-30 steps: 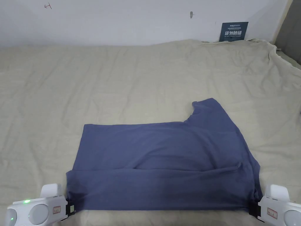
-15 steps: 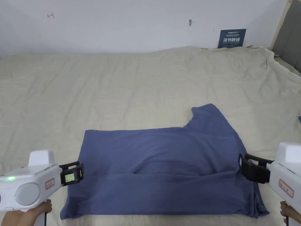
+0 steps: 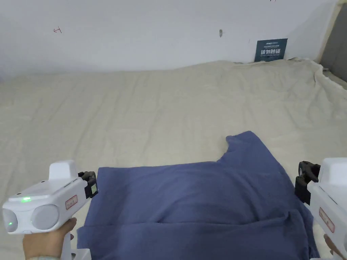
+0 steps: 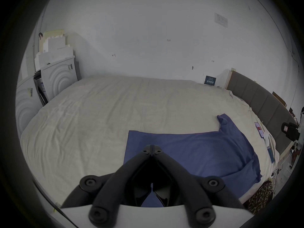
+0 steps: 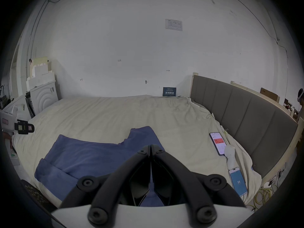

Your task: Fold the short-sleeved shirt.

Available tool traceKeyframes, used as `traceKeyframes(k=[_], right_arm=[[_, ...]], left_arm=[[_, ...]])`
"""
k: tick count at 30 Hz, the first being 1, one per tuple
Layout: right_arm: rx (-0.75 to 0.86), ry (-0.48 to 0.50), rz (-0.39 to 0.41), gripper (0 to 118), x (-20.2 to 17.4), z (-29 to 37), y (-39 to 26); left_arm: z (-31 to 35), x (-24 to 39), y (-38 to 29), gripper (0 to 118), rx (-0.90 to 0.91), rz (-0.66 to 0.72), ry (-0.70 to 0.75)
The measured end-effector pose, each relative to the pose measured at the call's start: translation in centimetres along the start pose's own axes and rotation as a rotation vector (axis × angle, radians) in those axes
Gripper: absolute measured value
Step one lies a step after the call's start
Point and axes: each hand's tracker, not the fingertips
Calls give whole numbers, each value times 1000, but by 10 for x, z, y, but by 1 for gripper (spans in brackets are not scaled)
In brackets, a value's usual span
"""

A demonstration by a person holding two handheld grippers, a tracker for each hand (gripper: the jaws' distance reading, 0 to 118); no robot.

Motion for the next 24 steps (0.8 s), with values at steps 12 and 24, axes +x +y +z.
traceKeyframes(k=[12, 24], right_arm=[[-61, 23, 4, 0, -6, -88, 18], [-135, 17, 12, 0, -4, -132, 5]], left_arm=[[-173, -37, 55, 3, -235, 6, 23], [-243, -47, 31, 79, -458, 29, 91]])
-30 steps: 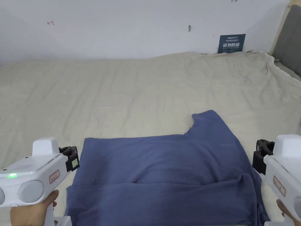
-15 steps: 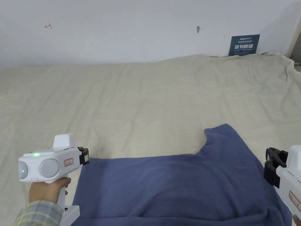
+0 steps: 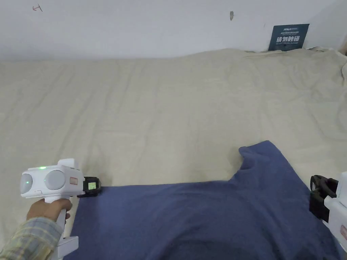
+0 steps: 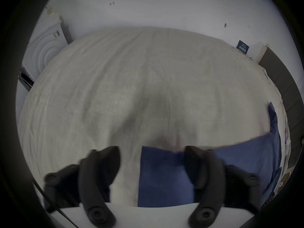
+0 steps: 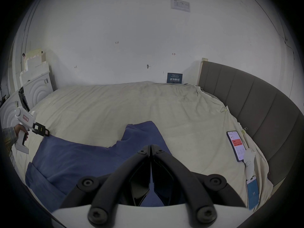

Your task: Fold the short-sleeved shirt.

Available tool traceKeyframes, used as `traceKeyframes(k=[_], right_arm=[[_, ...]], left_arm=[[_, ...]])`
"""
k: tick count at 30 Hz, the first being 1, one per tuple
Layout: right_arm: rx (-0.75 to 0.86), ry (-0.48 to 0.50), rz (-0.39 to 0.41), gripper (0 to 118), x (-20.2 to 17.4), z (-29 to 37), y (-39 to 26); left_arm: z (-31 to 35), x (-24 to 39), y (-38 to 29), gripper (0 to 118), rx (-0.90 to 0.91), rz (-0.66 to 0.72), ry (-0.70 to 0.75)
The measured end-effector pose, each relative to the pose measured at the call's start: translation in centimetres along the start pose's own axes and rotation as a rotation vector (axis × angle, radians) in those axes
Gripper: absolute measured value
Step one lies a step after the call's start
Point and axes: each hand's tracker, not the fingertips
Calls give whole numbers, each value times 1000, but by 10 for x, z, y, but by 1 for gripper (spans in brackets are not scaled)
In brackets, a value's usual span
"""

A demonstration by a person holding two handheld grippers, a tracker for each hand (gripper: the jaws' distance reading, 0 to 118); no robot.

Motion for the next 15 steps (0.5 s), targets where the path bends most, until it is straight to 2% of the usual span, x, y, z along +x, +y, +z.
traceKeyframes(k=[2, 5, 7, 8, 12, 13, 14, 15], right_arm=[[-11, 2, -8, 0, 2, -3, -1], [-38, 16, -38, 0, 8, -11, 1], [-60, 37, -81, 0, 14, -22, 4], [-79, 44, -111, 0, 17, -29, 7], [-130, 86, -202, 0, 33, -68, 21], [-143, 90, -201, 1, 36, -78, 25], [-167, 95, -202, 4, 38, -91, 29], [-182, 93, -200, 19, 39, -103, 32]], left_arm=[[-6, 5, -5, 44, -33, -5, -26], [-6, 12, -5, 35, -4, -36, 15], [-1, 11, -5, 7, 17, -55, 11], [2, 12, -4, 1, 24, -59, -3], [20, 6, -6, 0, 73, -3, -76], [27, 6, -7, 0, 90, 13, -95], [36, 6, -8, 0, 112, 20, -116], [43, 4, -9, 0, 125, 8, -126]])
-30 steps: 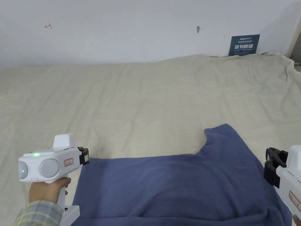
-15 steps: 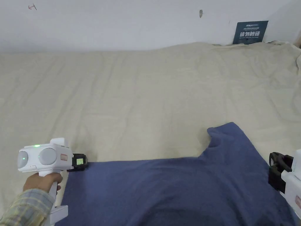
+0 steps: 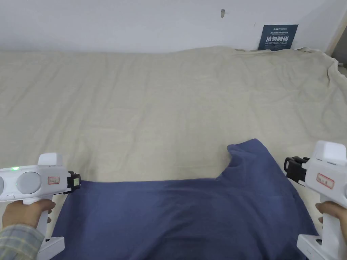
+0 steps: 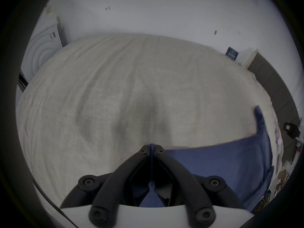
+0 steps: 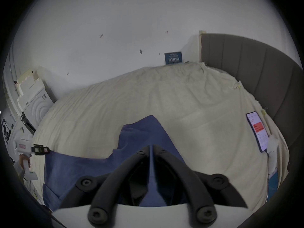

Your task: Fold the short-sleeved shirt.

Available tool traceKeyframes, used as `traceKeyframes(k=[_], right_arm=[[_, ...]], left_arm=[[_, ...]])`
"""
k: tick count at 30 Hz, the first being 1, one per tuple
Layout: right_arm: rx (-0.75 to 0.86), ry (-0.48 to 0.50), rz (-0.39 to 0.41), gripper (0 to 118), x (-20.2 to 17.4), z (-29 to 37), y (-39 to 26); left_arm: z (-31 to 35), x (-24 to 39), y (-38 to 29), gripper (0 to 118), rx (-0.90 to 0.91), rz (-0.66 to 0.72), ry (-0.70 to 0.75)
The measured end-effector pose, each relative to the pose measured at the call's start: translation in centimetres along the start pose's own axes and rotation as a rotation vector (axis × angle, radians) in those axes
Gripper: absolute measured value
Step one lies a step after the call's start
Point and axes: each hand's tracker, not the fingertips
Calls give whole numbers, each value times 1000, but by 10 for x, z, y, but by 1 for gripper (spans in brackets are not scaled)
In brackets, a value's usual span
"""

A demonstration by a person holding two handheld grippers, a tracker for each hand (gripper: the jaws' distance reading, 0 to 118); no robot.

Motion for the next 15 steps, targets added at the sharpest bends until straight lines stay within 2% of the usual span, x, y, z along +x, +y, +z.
traceKeyframes(k=[1, 3, 4, 10, 11, 13, 15], right_arm=[[-14, -17, 12, 37, 1, -10, 4], [-91, -25, 41, 82, 3, -37, 12], [-114, -34, 48, 92, 5, -48, 14], [-287, -136, 147, 93, 3, -98, 4], [-296, -147, 166, 92, 3, -103, -1], [-314, -146, 175, 81, 0, -108, -7], [-327, -129, 169, 78, -2, -109, -11]], left_arm=[[6, 1, -1, 0, 11, -8, -7], [18, 3, -1, 0, 23, -27, -13], [22, 3, -1, 0, 31, -32, -21], [28, -3, 0, 0, 45, -28, -39], [28, -4, 0, 0, 42, -30, -36], [26, -7, -1, 0, 36, -30, -33], [27, -8, -3, 0, 33, -28, -31]])
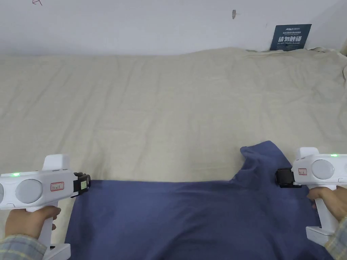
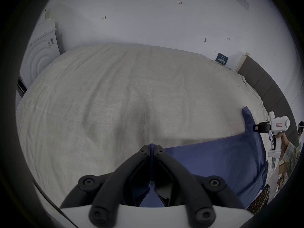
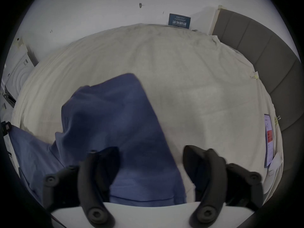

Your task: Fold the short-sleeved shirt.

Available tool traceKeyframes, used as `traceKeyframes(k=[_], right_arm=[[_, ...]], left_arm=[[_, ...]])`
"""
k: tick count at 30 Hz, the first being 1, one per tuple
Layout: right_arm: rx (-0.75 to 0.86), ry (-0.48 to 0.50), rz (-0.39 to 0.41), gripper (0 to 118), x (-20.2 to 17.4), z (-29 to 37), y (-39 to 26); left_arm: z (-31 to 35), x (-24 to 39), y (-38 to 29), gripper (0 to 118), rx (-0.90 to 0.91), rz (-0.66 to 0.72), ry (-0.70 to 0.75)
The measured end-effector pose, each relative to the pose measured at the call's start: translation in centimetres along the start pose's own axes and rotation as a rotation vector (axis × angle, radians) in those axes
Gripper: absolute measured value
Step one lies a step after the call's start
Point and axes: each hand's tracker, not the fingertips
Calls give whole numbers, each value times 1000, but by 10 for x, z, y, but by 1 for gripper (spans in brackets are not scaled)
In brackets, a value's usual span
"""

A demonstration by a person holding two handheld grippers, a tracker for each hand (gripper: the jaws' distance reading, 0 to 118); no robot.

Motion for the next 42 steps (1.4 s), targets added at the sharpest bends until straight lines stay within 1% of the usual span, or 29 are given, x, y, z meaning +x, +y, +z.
traceKeyframes(k=[2, 3, 4, 5, 6, 9, 11, 15, 21, 25, 29, 35, 38, 42], right_arm=[[13, 44, -31, 60, 0, 4, -4], [19, 53, -39, 47, 0, 7, -5], [21, 66, -33, 30, -1, 11, -5], [27, 62, -18, 8, -3, 16, -6], [50, 55, 7, 3, -3, 22, -7], [88, 71, 11, 2, 1, 46, -12], [133, 108, -3, 2, 8, 70, -17], [198, 163, -3, 2, 18, 122, -34], [290, 249, -37, 2, 33, 202, -86], [325, 289, -60, 2, 42, 237, -125], [338, 309, -75, 2, 46, 267, -168], [317, 307, -100, 2, 52, 280, -228], [275, 293, -101, 2, 52, 270, -255], [207, 247, -105, 2, 47, 242, -282]], left_arm=[[0, -1, -2, 0, -4, 1, 1], [0, -1, -3, 0, -7, 0, 2], [0, -2, -4, 0, -9, -1, 6], [0, -2, -6, 0, -12, -1, 10], [0, -2, -8, 0, -12, 1, 14], [3, -3, -12, 0, -9, 11, 26], [9, -4, -15, 0, -3, 17, 34], [27, -3, -23, 0, 9, 19, 49], [77, 0, -44, 0, 46, 8, 47], [114, 0, -67, 0, 65, -7, 43], [146, -1, -103, 0, 77, -20, 51], [164, -6, -161, 0, 33, -13, 66], [157, -9, -187, 0, 4, 4, 72], [142, -7, -218, 0, -33, 1, 99]])
